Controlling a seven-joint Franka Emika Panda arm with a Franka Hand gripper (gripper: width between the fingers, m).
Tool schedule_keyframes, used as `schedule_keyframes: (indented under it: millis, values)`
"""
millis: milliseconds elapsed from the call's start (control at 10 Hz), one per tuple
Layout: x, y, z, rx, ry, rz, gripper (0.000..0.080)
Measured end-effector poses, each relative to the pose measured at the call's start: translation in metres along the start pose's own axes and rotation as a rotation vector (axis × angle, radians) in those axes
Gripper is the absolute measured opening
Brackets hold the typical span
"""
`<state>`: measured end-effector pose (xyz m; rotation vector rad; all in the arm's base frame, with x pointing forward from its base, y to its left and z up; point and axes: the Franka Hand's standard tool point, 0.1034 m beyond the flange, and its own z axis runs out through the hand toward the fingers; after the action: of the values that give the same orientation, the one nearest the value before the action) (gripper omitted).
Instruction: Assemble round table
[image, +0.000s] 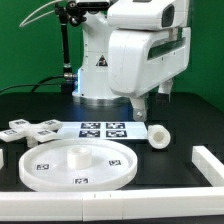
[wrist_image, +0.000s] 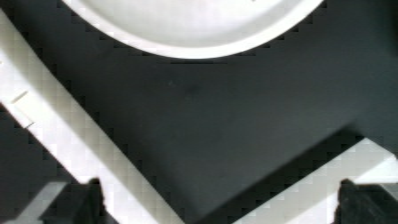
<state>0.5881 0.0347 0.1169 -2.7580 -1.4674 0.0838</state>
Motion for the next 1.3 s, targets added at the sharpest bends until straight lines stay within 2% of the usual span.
schedule_keyframes:
  millis: [500,600,800,1000,1100,1300]
  values:
    - [0.000,0.000,0.001,0.001,-0.001,0.000,0.0650]
    - [-0.005,0.001,0.003,0.001,0.000,-0.017,0.0650]
    - [-0.046,0.007,0.022,-0.008,0.009,-0.080,0.0650]
    - [-0.078,0.006,0.040,0.004,0.010,-0.109,0.0650]
    - [-0.084,0.009,0.041,0.006,0.011,-0.107,0.0650]
    - [-0.083,0.008,0.042,0.007,0.010,-0.108,0.0650]
